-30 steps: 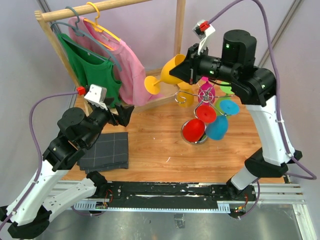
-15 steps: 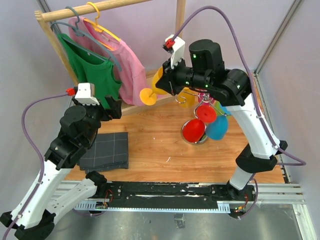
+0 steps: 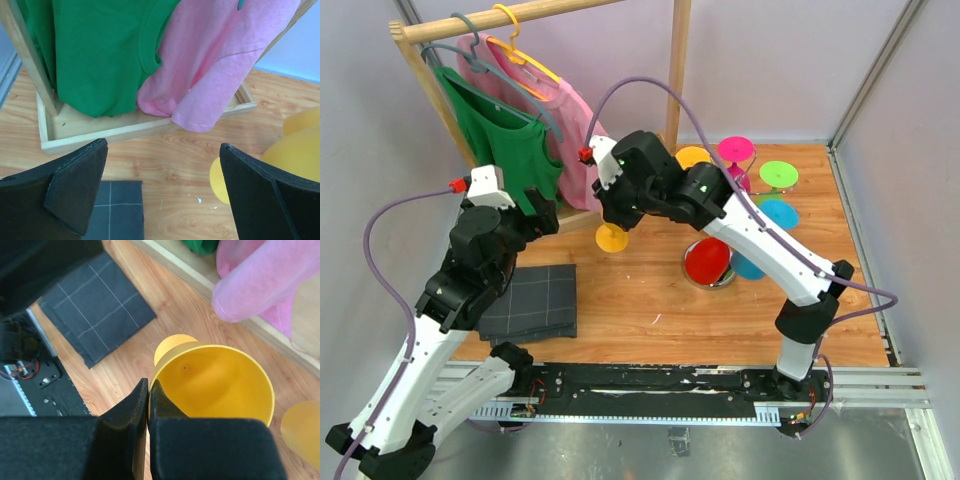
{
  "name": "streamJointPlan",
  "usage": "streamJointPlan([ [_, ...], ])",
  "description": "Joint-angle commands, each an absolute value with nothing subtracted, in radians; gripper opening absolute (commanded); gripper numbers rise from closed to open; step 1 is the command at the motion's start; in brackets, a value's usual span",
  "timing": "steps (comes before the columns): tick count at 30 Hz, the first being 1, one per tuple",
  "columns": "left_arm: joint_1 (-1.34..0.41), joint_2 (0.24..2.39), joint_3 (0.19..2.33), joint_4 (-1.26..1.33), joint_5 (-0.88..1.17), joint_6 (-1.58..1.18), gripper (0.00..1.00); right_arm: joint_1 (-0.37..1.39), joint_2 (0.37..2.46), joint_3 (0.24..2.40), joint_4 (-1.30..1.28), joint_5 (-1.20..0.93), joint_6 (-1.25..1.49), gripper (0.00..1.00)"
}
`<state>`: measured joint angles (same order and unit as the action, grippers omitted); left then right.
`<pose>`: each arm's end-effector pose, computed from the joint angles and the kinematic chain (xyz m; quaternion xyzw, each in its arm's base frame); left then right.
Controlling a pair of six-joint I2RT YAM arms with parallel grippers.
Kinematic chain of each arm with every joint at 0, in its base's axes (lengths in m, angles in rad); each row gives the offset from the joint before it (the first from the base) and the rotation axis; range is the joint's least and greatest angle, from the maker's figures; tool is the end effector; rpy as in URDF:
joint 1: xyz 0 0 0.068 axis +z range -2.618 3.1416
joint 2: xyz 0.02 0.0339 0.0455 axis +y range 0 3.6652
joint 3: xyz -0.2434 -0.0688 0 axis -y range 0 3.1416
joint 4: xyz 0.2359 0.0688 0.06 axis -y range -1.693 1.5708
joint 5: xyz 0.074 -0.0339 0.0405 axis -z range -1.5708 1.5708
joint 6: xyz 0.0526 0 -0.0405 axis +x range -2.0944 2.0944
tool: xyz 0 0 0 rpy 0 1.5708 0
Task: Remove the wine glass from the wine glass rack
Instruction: Place the wine glass at the center of the board.
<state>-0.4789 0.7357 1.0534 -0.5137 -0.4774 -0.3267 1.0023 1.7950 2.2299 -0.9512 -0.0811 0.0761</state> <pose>0.1561 -0.0538 0.3840 -0.0925 0.7602 -0.0736 0.6388 0.1971 0.3164 0.4422 -0.4040 0.7634 0.2882 0.4134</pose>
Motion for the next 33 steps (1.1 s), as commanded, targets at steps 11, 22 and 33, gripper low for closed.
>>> streamJointPlan([
  [11,-0.469,0.744,1.091,-0.497,-0.489,-0.357,0.99,1.031,1.87,2.111,-0.751,0.041,0.069,0.01],
  [22,-0.467,0.746,1.108,-0.493,-0.544,-0.352,0.99,1.043,1.913,2.022,-0.696,0.06,0.098,0.01],
  [33,-0.463,0.752,1.155,-0.484,-0.563,-0.343,0.99,1.041,1.963,1.936,-0.645,0.034,0.154,0.01],
])
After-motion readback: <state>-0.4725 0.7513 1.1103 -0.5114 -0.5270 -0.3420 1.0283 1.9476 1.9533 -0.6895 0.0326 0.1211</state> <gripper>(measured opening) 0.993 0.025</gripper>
